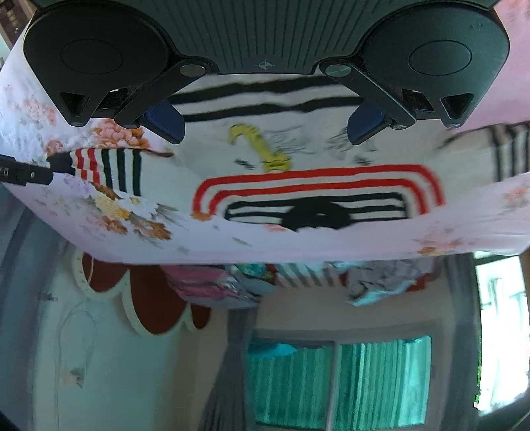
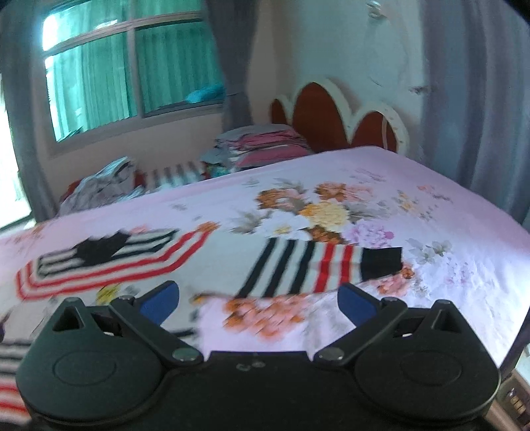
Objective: Fold small clothes
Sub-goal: 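Grasp the black sleeve cuff with the right tool while the left tool approaches the sweater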
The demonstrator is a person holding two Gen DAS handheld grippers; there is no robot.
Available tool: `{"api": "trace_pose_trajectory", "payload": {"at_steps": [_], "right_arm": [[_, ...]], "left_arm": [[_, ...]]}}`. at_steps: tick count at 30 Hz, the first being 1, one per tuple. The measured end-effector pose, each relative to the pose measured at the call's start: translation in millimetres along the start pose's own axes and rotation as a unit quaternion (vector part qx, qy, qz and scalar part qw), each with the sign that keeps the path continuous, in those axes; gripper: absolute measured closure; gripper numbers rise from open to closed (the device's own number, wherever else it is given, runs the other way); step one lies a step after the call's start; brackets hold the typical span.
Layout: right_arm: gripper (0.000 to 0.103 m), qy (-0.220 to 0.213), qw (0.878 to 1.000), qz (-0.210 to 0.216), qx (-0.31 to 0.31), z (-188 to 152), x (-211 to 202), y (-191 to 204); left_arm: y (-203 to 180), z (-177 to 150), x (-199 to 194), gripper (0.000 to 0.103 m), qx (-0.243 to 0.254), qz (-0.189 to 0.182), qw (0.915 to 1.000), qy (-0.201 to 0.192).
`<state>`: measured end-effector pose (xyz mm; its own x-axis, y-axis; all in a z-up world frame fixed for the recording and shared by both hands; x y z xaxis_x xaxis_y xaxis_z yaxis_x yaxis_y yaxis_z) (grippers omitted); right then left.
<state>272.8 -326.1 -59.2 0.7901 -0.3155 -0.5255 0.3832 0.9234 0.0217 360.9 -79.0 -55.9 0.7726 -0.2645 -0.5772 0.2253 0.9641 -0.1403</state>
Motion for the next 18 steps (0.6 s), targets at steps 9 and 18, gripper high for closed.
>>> {"api": "trace_pose_trajectory", "payload": {"at_steps": [9, 18], "right_arm": [[0.039, 0.071, 0.988, -0.034, 0.13, -10, 116, -116], [0.058, 0.085, 0.97, 0.004, 0.226, -37, 183, -160]], "left_arm": [[-73, 23, 94, 0.0, 0.017, -0.002, 0.9986, 0.05], [-111, 33, 144, 0.0, 0.045, 0.014, 0.9953, 0.085]]}}
Point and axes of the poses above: each gripper's, at about its wrist camera, not at the fingertips, and x roughly the way its jaws point, y to its left, z to its top, the point moved 3 cm from there along x, roughly the way its jaws point, and after that the axes turned 4 degrees about -x, right-handed, at the moved point
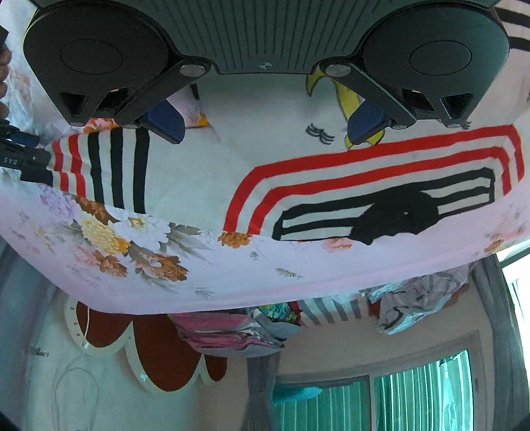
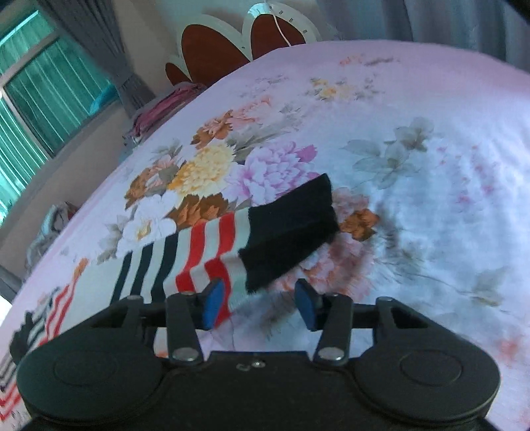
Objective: Fold small clothes
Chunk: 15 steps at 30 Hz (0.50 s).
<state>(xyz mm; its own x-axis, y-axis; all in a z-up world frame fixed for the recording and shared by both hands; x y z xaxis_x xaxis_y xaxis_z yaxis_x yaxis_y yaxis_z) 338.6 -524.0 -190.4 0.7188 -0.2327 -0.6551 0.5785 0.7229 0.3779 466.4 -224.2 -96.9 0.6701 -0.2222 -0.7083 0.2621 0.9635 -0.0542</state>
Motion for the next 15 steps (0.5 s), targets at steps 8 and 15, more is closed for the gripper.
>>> {"api": "trace_pose_trajectory", "payload": {"at_steps": [8, 15], "right_arm": [[0.091, -0.001, 0.999, -0.027, -0.018, 15, 22, 2], [0.094, -0.025, 0.986, 0.017, -0.163, 12, 11, 104]], "left_arm": [[35, 4, 2, 0.0, -0.023, 0.035, 0.9991, -0.009], [120, -11, -1, 0.0, -0.071, 0.079, 0.9943, 0.013]]}}
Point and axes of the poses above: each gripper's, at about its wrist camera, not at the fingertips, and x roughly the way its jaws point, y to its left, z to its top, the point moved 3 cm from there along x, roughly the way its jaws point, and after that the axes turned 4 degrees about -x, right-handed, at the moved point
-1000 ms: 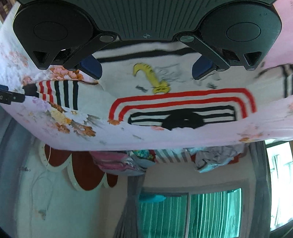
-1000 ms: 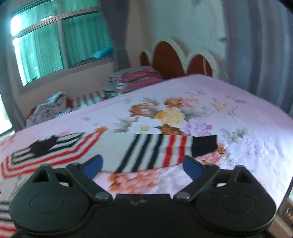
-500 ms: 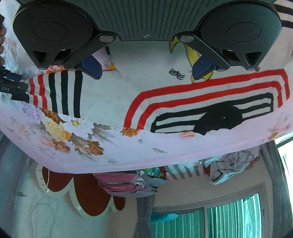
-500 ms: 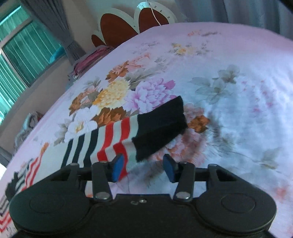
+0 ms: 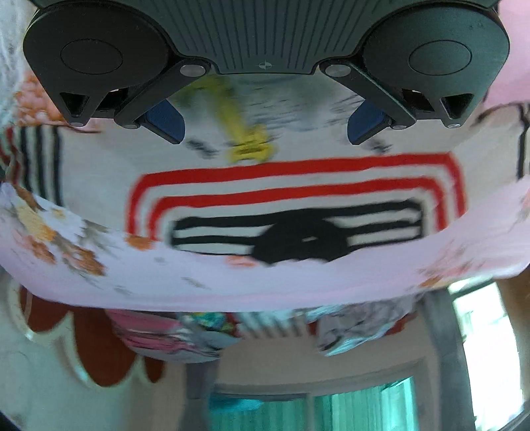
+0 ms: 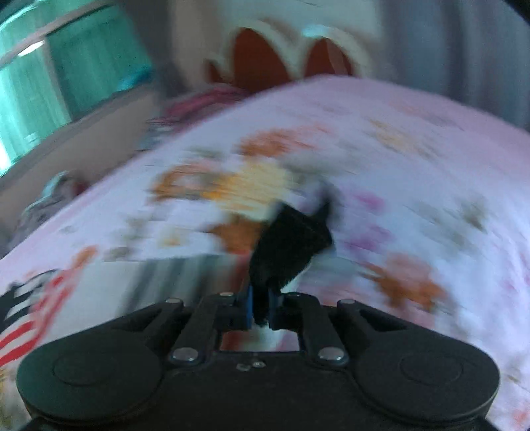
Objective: Fold small clothes
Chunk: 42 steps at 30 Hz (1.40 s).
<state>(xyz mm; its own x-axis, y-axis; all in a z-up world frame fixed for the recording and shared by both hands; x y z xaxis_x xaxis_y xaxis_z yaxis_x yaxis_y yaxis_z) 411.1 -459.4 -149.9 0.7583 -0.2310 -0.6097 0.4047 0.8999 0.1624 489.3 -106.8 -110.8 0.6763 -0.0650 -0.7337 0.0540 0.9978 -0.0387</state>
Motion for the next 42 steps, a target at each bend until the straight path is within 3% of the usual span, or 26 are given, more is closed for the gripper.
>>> {"api": "trace_pose_trajectory", "payload": {"at_steps": [4, 7, 13, 20, 22, 23, 24, 26, 28, 31, 35, 38, 41, 42], "right_arm": [[0.094, 0.007, 0.994, 0.082, -0.067, 2, -3, 97], [0.094, 0.024, 0.986, 0.119, -0.113, -10, -2, 166], [0.094, 0.055, 0.963, 0.162, -0.209, -54, 6, 286], [0.094, 0.106, 0.934, 0.182, -0.288, -117, 16, 367], [0.09, 0.094, 0.929, 0.175, -0.312, -131, 12, 373], [0.083, 0.089, 0.927, 0.175, -0.319, -134, 7, 375], [0.066, 0.092, 0.925, 0.192, -0.316, -135, 2, 376], [0.055, 0.087, 0.919, 0.221, -0.315, -135, -13, 372], [0.057, 0.061, 0.921, 0.229, -0.308, -129, -32, 363], [0.068, 0.035, 0.937, 0.22, -0.27, -106, -49, 330], [0.073, -0.001, 0.961, 0.153, -0.229, -71, -54, 274], [0.073, -0.013, 0.977, 0.101, -0.185, -51, -54, 227], [0.072, -0.008, 0.989, 0.057, -0.135, -40, -51, 181], [0.072, -0.002, 0.992, 0.048, -0.118, -37, -50, 166]], "left_arm": [[56, -3, 3, 0.0, -0.035, 0.007, 0.9994, -0.004], [97, -7, 6, 0.0, -0.045, 0.01, 0.9989, -0.002], [165, -22, 6, 0.0, -0.074, 0.015, 0.9971, 0.006], [215, -34, 4, 0.0, -0.097, 0.008, 0.9952, 0.007], [219, -33, 7, 0.0, -0.105, 0.006, 0.9945, 0.008], [221, -33, 7, 0.0, -0.108, 0.002, 0.9942, 0.008], [219, -31, 9, 0.0, -0.11, -0.006, 0.9939, 0.007], [212, -29, 11, 0.0, -0.111, -0.024, 0.9935, 0.007], [200, -24, 15, 0.0, -0.112, -0.045, 0.9926, 0.008], [170, -16, 27, 0.0, -0.116, -0.086, 0.9894, 0.01], [132, -8, 54, 0.001, -0.142, -0.144, 0.9789, 0.027], [107, -4, 81, 0.037, -0.147, -0.143, 0.9774, 0.051], [93, -4, 106, 0.048, -0.149, -0.121, 0.9788, 0.072], [89, -3, 109, 0.057, -0.143, -0.115, 0.9808, 0.068]]}}
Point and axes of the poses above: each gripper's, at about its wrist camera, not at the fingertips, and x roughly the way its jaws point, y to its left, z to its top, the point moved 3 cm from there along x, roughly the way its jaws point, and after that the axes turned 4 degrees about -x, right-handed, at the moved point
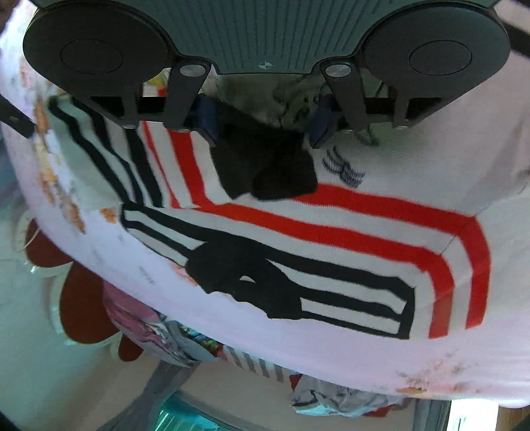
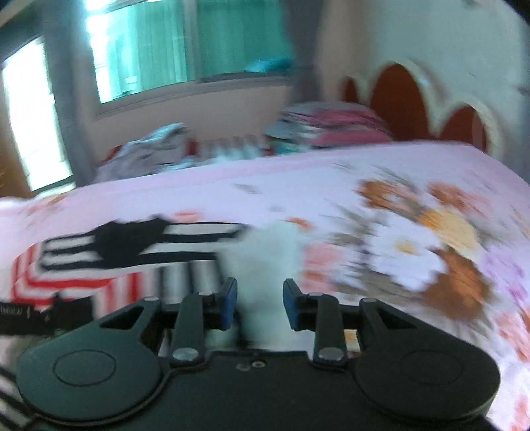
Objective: Fold small clothes
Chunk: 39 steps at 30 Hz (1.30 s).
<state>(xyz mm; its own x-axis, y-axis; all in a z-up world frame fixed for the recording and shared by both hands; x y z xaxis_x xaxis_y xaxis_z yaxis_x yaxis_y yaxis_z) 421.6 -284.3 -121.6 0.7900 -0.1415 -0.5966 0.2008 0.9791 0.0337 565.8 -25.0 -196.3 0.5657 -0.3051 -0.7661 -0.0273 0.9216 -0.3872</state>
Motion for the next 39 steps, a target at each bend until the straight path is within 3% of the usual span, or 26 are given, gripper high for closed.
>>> {"api": "trace_pose_trajectory", "payload": {"at_steps": [1, 2, 3, 7, 10, 14, 17, 19, 21, 23, 26, 29, 31, 33, 34, 35, 36, 37, 39], "right_arm": [[0.072, 0.005, 1.0, -0.006, 0.014, -2, 1, -11], [0.072, 0.01, 1.0, -0.011, 0.025, -3, 3, -22], [0.072, 0.014, 0.999, -0.013, 0.036, -5, 4, -31], [0.072, 0.025, 0.998, -0.009, 0.059, -12, 9, -46], [0.072, 0.028, 0.998, 0.007, 0.062, -10, 14, -49], [0.07, 0.04, 0.998, 0.03, 0.046, -7, 22, -44], [0.069, 0.047, 0.997, 0.048, 0.039, -3, 31, -42], [0.064, 0.052, 0.995, 0.073, 0.041, 4, 42, -42], [0.058, 0.046, 0.993, 0.095, 0.048, 16, 54, -43], [0.055, 0.044, 0.99, 0.118, 0.059, 29, 72, -44], [0.055, 0.051, 0.985, 0.145, 0.072, 43, 106, -46], [0.057, 0.076, 0.977, 0.171, 0.097, 49, 144, -48], [0.056, 0.101, 0.969, 0.189, 0.12, 46, 168, -49], [0.056, 0.126, 0.954, 0.223, 0.155, 41, 186, -50], [0.057, 0.125, 0.951, 0.234, 0.16, 40, 188, -49], [0.077, 0.124, 0.949, 0.247, 0.15, 42, 187, -46], [0.093, 0.112, 0.957, 0.236, 0.128, 46, 181, -42], [0.094, 0.084, 0.966, 0.227, 0.091, 52, 169, -35], [0.094, 0.05, 0.976, 0.212, 0.017, 54, 155, -18]], "left_arm": [[-4, 2, 4, 0.065, 0.01, 0.006, 0.9999, -0.004], [-8, 3, 7, 0.09, 0.019, 0.005, 0.9998, -0.004], [-11, 5, 10, 0.096, 0.023, -0.001, 0.9997, -0.004], [-16, 21, -22, 0.096, 0.053, 0.007, 0.9952, -0.081], [-8, 28, -42, 0.096, 0.081, 0.049, 0.9871, -0.129], [7, 21, -22, 0.096, 0.099, 0.083, 0.9872, -0.093], [7, 14, -16, 0.095, 0.096, 0.095, 0.9863, -0.094], [7, 13, -16, 0.086, 0.087, 0.101, 0.9864, -0.097], [13, 13, -18, 0.032, 0.08, 0.104, 0.9858, -0.106], [22, 14, -21, 0.03, 0.068, 0.098, 0.9845, -0.129], [35, 22, -17, 0.031, 0.043, 0.093, 0.9875, -0.12], [46, 27, 0, 0.049, 0.012, 0.074, 0.9933, -0.088], [48, 29, 5, 0.058, 0.01, 0.065, 0.9938, -0.09], [50, 31, 8, 0.097, 0.006, 0.054, 0.9947, -0.087], [52, 31, 8, 0.097, -0.004, 0.04, 0.995, -0.091], [51, 30, 5, 0.098, -0.007, 0.039, 0.9931, -0.111], [50, 27, -7, 0.098, -0.001, 0.038, 0.9881, -0.149], [47, 24, -14, 0.098, 0.011, 0.04, 0.984, -0.173], [45, 15, -13, 0.098, 0.033, 0.078, 0.9805, -0.178]]}}
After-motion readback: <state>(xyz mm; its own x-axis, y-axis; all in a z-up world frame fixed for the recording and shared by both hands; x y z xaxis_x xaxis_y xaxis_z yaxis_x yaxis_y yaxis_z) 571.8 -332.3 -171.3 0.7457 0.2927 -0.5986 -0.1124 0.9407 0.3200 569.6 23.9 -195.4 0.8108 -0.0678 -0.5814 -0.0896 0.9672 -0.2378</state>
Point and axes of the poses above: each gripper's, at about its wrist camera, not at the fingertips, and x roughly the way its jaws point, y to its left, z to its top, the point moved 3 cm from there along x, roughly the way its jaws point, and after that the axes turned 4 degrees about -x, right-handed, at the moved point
